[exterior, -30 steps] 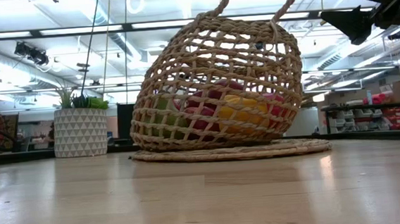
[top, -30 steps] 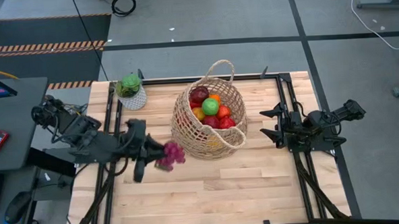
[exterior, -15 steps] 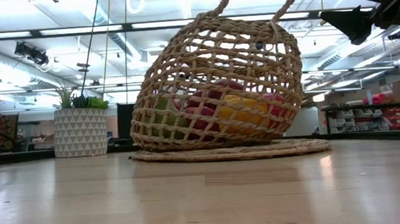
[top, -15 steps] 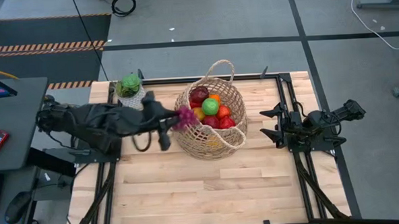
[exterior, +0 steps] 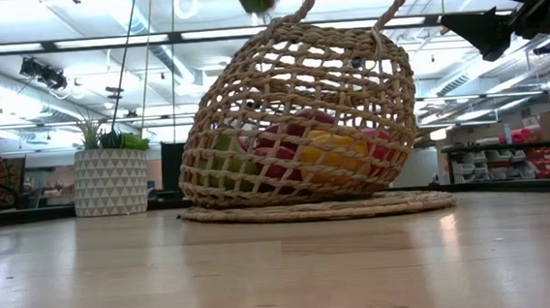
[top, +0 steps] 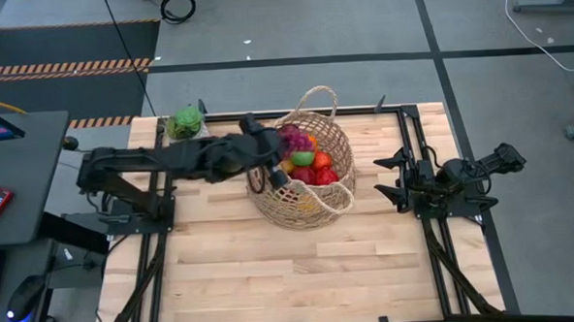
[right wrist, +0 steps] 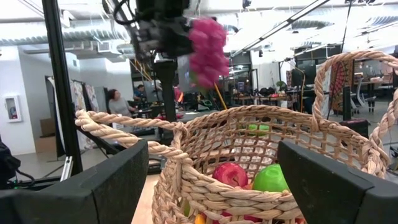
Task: Build produce basket
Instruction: Put the red grapes into the brown basket
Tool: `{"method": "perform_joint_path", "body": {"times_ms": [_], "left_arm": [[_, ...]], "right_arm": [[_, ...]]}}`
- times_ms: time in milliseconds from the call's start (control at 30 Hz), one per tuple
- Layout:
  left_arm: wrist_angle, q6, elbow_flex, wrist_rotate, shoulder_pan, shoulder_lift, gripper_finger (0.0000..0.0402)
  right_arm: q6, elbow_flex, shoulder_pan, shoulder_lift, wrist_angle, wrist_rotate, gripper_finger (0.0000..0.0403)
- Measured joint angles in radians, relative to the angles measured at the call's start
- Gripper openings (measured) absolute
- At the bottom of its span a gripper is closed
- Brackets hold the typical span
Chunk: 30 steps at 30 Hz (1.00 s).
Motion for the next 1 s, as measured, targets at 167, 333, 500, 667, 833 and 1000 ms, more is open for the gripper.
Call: {"method": "perform_joint_path", "body": {"times_ms": [167, 333, 500, 667, 833, 1000], "left_arm": [[0.023, 0.0, 0.0, 0.002, 0.068, 0.075, 0.0075], [0.044, 0.065, -0.001, 0.086, 0.123, 0.152, 0.0077], [0.061, 0.075, -0.001, 0.184, 0.163, 0.204, 0.0077], [0.067, 0.066, 0.0, 0.251, 0.208, 0.215, 0.0072], [0.081, 0.04, 0.001, 0.336, 0.238, 0.239, 0.007], [0.059, 0.05, -0.001, 0.341, 0.247, 0.273, 0.0078]], "right_arm": [[0.0, 0.0, 0.0, 0.0, 0.0, 0.0, 0.036], [0.0, 0.0, 0.0, 0.0, -0.001, 0.0, 0.036], [0.0, 0.0, 0.0, 0.0, -0.001, 0.0, 0.036], [0.0, 0.0, 0.0, 0.0, -0.001, 0.0, 0.036], [0.0, 0.0, 0.0, 0.0, -0.001, 0.0, 0.036], [0.0, 0.0, 0.0, 0.0, -0.001, 0.0, 0.036]]}}
